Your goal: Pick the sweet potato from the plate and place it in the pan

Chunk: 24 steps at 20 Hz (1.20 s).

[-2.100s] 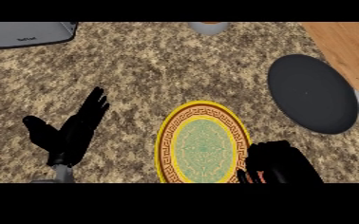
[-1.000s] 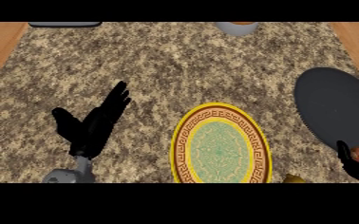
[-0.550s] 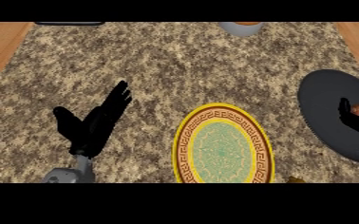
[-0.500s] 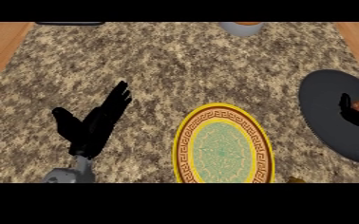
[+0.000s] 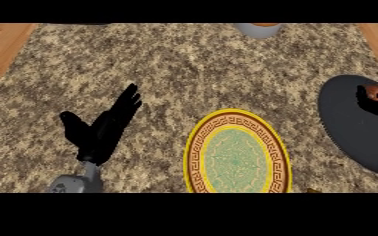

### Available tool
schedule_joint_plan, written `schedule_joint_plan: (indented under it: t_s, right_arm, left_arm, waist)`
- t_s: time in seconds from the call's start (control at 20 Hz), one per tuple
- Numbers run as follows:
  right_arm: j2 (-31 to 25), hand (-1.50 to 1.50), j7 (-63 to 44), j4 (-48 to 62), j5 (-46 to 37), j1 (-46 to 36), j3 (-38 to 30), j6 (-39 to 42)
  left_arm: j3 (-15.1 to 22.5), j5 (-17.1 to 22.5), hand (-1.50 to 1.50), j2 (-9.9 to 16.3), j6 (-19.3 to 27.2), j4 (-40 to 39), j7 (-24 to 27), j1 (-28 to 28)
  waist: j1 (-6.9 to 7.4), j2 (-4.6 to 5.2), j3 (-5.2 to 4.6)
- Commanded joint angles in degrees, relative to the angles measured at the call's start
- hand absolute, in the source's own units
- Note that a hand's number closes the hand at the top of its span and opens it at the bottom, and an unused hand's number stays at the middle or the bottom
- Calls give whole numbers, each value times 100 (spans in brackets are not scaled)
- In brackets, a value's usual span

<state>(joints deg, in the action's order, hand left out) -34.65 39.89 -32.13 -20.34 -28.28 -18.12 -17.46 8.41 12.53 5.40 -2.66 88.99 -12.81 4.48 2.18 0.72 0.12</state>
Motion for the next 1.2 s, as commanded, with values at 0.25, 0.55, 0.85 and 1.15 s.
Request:
schedule_joint_plan:
  t_s: [0.25, 0.55, 0.85, 1.15]
  right_arm:
    - [33, -150, -118, 1784, -664, -779, 363, 140]
    - [-16, -150, 894, 1779, 437, -919, -553, 1467]
    - [-685, -150, 530, 2333, 929, -988, -1017, 3038]
    - [-880, -150, 842, 2468, 781, -644, -857, 4019]
  left_arm:
    - [72, -215, 0, -209, 104, -478, 131, 355]
    - [-213, 156, 0, 75, -114, -24, -100, 130]
    - [-71, -37, 0, 31, -73, 5, 49, -37]
    - [-105, 30, 0, 1, -42, 50, -195, 150]
  waist:
    - [68, 66, 17]
    - [26, 26, 26]
    - [24, 39, 24]
    - [39, 58, 33]
